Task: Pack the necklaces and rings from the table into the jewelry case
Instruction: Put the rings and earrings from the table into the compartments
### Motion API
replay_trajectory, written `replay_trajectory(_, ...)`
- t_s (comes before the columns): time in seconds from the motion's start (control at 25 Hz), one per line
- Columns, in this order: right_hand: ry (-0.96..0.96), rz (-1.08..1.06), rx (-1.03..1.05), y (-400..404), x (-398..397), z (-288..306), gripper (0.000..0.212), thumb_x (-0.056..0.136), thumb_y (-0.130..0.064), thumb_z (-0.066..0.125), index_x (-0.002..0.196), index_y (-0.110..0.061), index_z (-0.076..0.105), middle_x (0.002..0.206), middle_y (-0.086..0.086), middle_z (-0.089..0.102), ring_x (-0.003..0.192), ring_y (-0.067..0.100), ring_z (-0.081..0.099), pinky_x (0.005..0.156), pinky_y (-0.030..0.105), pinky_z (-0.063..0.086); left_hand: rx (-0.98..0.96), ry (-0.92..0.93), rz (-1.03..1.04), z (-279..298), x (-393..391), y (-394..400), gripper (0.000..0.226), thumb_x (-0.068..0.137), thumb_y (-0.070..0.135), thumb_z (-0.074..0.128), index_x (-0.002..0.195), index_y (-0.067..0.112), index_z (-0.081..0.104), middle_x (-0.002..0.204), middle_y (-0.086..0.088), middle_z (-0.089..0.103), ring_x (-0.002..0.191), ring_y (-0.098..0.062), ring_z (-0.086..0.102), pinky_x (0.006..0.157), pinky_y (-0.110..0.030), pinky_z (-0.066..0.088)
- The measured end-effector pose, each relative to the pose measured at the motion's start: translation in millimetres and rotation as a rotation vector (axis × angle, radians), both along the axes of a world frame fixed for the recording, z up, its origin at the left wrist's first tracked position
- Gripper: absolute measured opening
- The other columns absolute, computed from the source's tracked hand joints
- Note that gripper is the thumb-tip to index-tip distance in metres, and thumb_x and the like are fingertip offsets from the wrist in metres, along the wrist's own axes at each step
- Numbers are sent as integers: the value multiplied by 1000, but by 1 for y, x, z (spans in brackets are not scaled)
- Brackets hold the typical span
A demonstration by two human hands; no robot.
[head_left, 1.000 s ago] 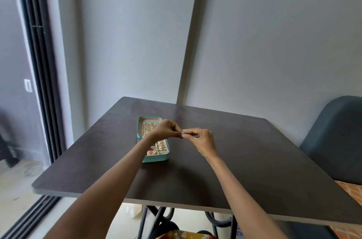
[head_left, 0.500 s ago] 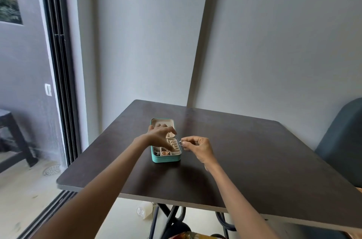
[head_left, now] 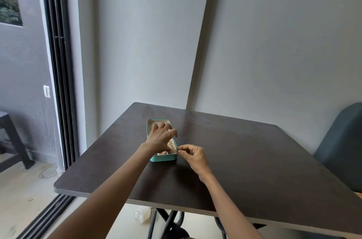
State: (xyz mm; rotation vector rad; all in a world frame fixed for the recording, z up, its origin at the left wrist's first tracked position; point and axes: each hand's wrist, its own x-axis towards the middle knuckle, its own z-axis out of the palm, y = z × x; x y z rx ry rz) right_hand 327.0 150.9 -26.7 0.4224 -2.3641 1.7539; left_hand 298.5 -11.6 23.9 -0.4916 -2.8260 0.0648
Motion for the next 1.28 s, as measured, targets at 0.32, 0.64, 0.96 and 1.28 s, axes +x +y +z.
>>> replay_trajectory(0.32, -18, -78, 16, -8, -14, 0, 11, 82, -10, 69, 92, -9, 74, 87, 4, 73, 77, 7, 65, 74, 16, 50, -8, 121, -48, -12, 6, 1, 23, 88, 19, 55, 103, 29, 69, 146, 3, 38, 135, -22, 29, 107, -44, 18)
replay_trajectory(0.64, 0, -171, 23, -8, -26, 3, 9, 82, -11, 69, 89, -11, 74, 86, 1, 73, 78, 6, 65, 72, 13, 49, 54, -62, -60, -4, -2, -6, 24, 85, 26, 61, 107, 32, 68, 152, 2, 31, 141, -22, 19, 112, -51, 10)
replay_trajectory(0.96, 58, -144, 345, -8, -28, 7, 11, 76, -25, 74, 87, -24, 77, 83, -6, 75, 74, 2, 66, 71, 22, 51, 249, -73, 175, -13, -2, -5, 54, 75, 50, 67, 120, 26, 50, 145, -6, 29, 137, -25, 23, 109, -49, 11)
replay_trajectory(1.28, 93, -92, 377, -10, -21, 12, 15, 79, -19, 72, 92, -15, 76, 88, 1, 75, 72, -2, 61, 60, 1, 39, 299, -93, 257, -14, -8, -1, 64, 71, 47, 71, 124, 22, 46, 147, -10, 24, 140, -27, 17, 112, -55, 6)
